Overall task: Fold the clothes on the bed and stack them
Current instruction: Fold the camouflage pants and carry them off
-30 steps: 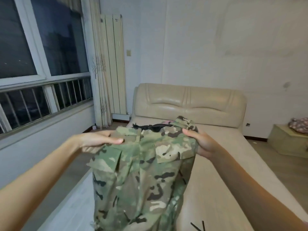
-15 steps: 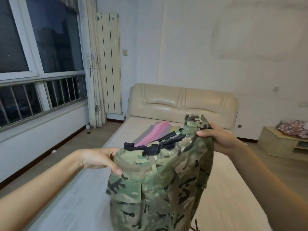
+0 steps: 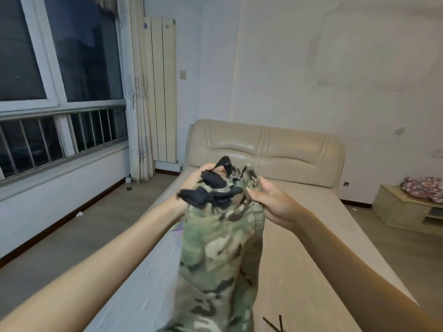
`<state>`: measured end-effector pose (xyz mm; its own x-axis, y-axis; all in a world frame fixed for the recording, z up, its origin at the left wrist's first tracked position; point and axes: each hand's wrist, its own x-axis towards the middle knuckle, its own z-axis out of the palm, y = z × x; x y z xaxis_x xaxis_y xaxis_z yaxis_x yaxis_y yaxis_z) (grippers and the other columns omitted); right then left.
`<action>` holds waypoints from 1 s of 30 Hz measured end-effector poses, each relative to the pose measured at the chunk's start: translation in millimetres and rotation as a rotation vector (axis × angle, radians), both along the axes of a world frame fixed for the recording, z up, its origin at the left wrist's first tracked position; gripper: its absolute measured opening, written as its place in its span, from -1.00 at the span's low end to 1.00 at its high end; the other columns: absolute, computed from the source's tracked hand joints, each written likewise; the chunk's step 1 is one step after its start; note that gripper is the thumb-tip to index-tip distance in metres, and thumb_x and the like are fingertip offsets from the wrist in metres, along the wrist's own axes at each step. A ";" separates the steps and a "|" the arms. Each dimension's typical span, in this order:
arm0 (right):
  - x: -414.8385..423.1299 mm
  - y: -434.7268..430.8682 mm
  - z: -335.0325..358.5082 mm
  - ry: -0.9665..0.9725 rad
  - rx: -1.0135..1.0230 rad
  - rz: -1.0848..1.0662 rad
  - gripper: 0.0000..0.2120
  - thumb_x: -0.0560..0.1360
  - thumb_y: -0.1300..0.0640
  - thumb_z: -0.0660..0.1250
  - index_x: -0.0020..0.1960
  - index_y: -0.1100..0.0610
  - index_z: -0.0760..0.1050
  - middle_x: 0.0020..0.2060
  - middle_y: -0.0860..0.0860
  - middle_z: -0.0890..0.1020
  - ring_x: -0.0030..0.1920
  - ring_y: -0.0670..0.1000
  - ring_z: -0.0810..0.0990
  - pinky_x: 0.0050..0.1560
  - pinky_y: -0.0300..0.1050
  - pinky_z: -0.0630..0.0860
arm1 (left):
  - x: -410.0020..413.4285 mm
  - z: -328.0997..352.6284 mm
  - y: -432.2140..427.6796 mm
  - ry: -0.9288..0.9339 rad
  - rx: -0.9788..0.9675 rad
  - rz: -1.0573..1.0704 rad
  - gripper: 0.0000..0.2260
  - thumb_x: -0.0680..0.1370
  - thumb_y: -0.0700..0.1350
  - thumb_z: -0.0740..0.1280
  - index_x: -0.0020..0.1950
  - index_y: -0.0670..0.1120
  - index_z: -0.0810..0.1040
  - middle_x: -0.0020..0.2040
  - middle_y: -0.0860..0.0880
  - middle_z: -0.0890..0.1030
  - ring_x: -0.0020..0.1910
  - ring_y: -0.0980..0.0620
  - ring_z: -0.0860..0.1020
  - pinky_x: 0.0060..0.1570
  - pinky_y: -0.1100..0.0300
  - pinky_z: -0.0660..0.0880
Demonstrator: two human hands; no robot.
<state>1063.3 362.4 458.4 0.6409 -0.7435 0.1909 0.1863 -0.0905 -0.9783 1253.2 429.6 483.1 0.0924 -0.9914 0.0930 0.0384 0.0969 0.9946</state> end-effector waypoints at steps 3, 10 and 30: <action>9.4 -2.5 -6.9 0.025 -0.071 -0.149 -0.60 0.35 0.01 0.46 0.15 0.06 0.51 0.09 0.07 0.65 0.13 0.07 0.61 0.04 -0.10 0.57 | 19.6 -26.7 -4.4 0.114 0.007 -0.105 -0.41 0.62 -0.39 -0.06 -0.59 -0.19 0.38 -0.49 -0.15 0.34 -0.46 -0.06 0.37 -0.63 0.45 0.29; 21.3 -24.9 -4.8 0.003 0.021 -0.471 -0.51 0.37 0.13 0.49 0.24 0.11 0.41 0.24 0.15 0.52 0.20 0.09 0.56 0.22 0.09 0.50 | 77.8 -60.0 -27.6 0.097 0.004 -0.401 -0.16 0.24 0.26 0.51 0.41 -0.09 0.38 0.28 -0.08 0.56 0.26 -0.06 0.53 0.24 0.01 0.47; 53.8 -176.4 59.5 0.152 -0.256 -0.632 -0.73 0.48 0.35 0.31 0.12 0.10 0.42 0.17 0.18 0.56 0.16 0.13 0.56 0.23 0.14 0.47 | 66.8 37.7 -181.0 -0.317 -0.378 0.193 -0.66 0.41 -0.25 0.49 0.16 -0.22 0.56 -0.05 0.07 0.63 -0.13 0.31 0.60 -0.13 0.46 0.50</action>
<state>1117.0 186.0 517.9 0.1333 -0.9263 0.3523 -0.1153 -0.3676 -0.9228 1320.0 248.6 520.8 0.1788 -0.8511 0.4936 -0.3128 0.4265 0.8487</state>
